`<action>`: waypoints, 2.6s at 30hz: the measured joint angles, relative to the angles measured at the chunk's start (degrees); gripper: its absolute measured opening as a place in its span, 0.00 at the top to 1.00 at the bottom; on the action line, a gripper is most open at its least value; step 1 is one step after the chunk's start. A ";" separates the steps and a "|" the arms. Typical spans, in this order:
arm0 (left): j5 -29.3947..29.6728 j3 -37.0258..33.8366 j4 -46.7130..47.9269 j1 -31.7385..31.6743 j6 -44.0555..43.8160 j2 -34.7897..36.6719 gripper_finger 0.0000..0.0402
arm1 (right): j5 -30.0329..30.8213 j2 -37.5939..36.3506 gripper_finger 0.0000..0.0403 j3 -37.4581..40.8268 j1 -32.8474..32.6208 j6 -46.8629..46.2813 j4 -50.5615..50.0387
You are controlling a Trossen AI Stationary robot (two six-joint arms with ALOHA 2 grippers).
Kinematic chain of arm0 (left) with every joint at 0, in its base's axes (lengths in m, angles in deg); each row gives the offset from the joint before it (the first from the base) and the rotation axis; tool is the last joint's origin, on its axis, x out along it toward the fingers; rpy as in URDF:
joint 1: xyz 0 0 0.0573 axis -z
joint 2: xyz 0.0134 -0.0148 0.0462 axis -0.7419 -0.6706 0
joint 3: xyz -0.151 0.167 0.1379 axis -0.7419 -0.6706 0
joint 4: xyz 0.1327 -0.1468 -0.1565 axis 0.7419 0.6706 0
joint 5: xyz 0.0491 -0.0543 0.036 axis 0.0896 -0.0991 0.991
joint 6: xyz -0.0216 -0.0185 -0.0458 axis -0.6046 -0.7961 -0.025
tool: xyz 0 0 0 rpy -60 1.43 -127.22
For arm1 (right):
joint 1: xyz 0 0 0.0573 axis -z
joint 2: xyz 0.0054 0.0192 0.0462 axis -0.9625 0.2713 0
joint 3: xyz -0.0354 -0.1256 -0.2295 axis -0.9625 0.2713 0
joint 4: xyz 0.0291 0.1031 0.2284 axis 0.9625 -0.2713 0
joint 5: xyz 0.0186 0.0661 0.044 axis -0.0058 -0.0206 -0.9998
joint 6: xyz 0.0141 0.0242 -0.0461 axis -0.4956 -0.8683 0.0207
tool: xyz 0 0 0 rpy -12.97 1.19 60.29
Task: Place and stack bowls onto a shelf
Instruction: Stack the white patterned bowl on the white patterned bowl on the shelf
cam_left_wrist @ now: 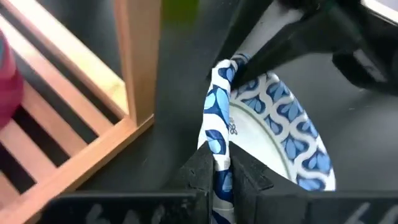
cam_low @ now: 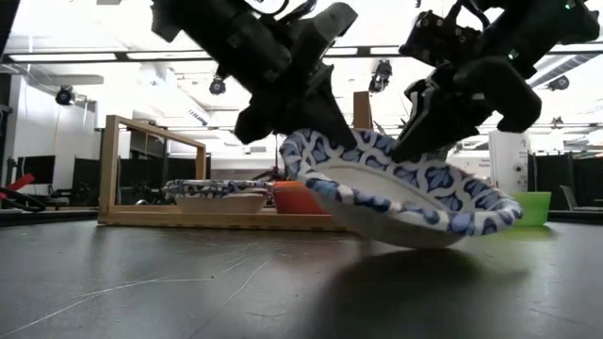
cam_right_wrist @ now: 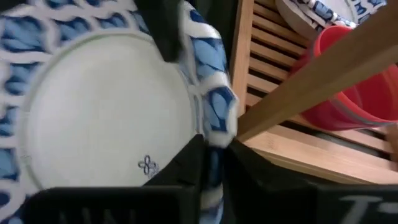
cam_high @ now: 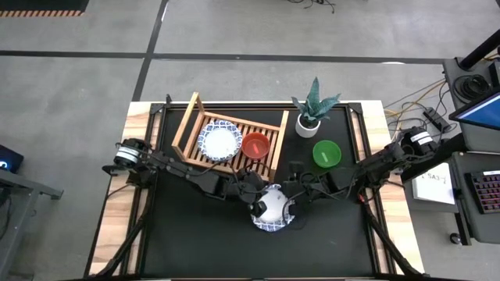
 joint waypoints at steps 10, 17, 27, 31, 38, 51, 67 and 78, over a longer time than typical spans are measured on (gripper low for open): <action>-0.04 9.20 14.11 1.02 5.39 0.09 1.00 | -2.65 -5.12 0.53 -0.66 -0.22 -1.77 0.30; -0.68 13.40 23.83 1.71 9.50 1.07 1.00 | -9.77 -14.38 0.44 -0.63 -0.96 0.23 0.02; -0.81 12.35 34.83 2.37 12.29 13.02 1.00 | -10.14 -26.92 0.44 -0.52 -2.97 3.38 -2.00; 6.54 9.08 40.08 2.22 12.47 20.71 1.00 | -10.12 -29.18 0.44 -0.47 -3.44 3.80 -2.43; 20.12 0.96 42.10 -4.17 12.46 35.60 1.00 | -10.11 -29.77 0.44 -0.33 -3.43 5.85 -2.27; 12.08 -14.88 29.47 -28.19 12.37 43.36 1.00 | -10.11 -29.80 0.44 -0.33 -3.43 6.33 -2.50; 11.39 -15.16 28.56 -30.51 11.30 35.94 0.86 | -10.11 -29.80 0.44 0.15 -3.43 5.70 -2.61; 11.32 -15.16 29.29 -30.51 13.00 36.56 0.69 | -10.09 -29.80 0.44 0.15 -3.43 5.56 -2.88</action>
